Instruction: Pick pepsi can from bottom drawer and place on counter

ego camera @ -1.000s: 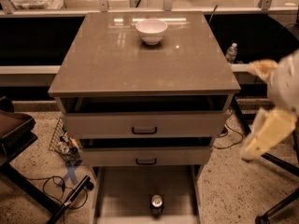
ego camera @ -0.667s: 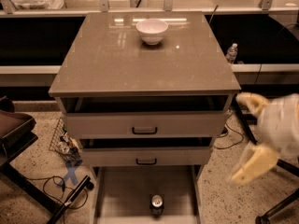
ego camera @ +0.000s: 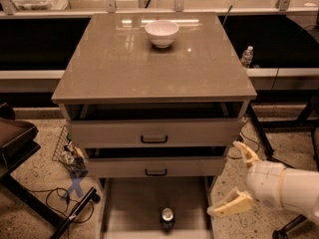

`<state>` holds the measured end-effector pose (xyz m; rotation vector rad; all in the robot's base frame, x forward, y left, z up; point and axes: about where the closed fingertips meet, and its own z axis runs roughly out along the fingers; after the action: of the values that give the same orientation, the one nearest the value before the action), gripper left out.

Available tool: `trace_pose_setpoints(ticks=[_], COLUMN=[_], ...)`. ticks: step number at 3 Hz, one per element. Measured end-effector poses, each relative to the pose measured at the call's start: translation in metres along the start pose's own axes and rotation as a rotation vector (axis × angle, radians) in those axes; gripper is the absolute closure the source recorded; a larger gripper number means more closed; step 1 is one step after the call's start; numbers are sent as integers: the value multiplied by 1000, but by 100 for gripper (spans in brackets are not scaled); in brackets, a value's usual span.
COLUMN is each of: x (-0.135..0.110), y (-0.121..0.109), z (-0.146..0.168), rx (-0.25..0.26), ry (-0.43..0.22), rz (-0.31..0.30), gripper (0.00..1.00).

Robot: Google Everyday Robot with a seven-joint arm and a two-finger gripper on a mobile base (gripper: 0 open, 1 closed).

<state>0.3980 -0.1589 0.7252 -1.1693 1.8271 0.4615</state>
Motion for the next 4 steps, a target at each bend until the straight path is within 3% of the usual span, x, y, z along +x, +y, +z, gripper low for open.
trace_pose_setpoints(ticks=[1,2,3,4], x=[30,53,53,76], y=[2,11,11,17], z=[34,58,58,84], rx=[25,19,19,15], ry=[-118,-184,-184,-210], rz=[45,86,86,109], gripper=[0,0,0,0])
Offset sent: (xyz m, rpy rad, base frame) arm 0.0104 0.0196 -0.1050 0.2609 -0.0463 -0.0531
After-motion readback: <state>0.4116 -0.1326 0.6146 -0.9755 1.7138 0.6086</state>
